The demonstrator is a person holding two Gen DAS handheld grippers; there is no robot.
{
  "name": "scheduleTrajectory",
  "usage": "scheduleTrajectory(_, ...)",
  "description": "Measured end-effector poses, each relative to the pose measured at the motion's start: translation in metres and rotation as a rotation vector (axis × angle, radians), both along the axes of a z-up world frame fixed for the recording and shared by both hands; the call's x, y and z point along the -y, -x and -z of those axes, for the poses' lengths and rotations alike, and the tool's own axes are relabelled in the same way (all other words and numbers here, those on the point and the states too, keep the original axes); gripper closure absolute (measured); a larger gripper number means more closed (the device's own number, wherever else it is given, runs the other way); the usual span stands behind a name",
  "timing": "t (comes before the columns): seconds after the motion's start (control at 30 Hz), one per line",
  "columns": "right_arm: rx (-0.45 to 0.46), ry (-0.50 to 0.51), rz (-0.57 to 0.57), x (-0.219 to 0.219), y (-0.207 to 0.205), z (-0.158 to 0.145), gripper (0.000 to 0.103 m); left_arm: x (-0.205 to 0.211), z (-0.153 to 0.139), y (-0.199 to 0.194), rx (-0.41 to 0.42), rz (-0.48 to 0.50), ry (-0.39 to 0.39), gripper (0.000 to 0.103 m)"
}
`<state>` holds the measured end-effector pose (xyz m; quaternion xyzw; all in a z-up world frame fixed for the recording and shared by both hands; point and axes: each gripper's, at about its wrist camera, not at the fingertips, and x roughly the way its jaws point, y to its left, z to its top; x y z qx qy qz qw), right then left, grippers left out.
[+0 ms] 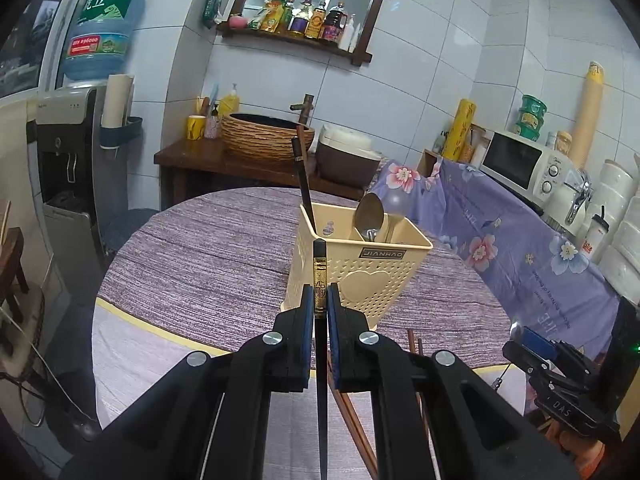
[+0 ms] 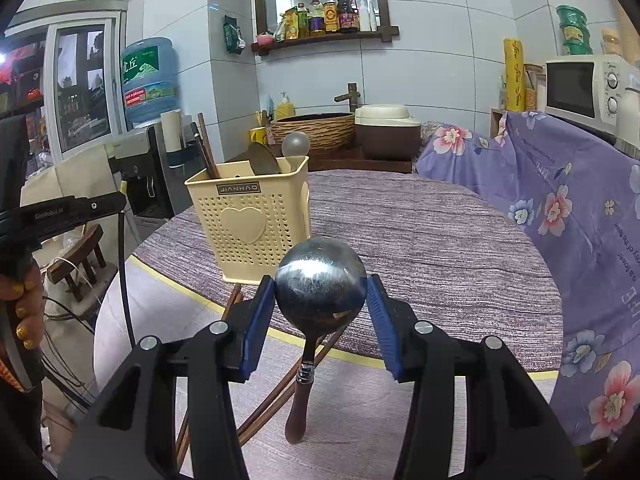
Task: Organize utensils
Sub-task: 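Lift chopstick and spoon into the cream holder and open both tools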
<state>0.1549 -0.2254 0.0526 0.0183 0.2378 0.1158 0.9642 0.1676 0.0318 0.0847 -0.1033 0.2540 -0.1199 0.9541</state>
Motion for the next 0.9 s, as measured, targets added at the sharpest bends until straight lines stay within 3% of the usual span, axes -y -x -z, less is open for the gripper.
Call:
scheduleTrajectory(0.33, 0.036, 0.009, -0.007, -0.004, 0.005, -0.014, 0.055, -0.006, -0.015, 0.007, 0.042, 0.000, 0.014, 0.095)
scheduleTrajectory(0.53, 0.088, 0.008, -0.033, -0.009, -0.006, -0.041, 0.055, -0.004, -0.038, 0.001, 0.080, 0.028, 0.006, 0.095)
scheduleTrajectory(0.73, 0.151, 0.006, -0.093, -0.018, -0.032, -0.097, 0.055, -0.006, -0.085, -0.017, 0.123, 0.077, 0.053, 0.095)
scheduleTrajectory(0.9, 0.221, -0.006, -0.102, -0.035, -0.076, -0.155, 0.055, -0.006, -0.139, -0.046, 0.230, 0.029, 0.079, 0.095)
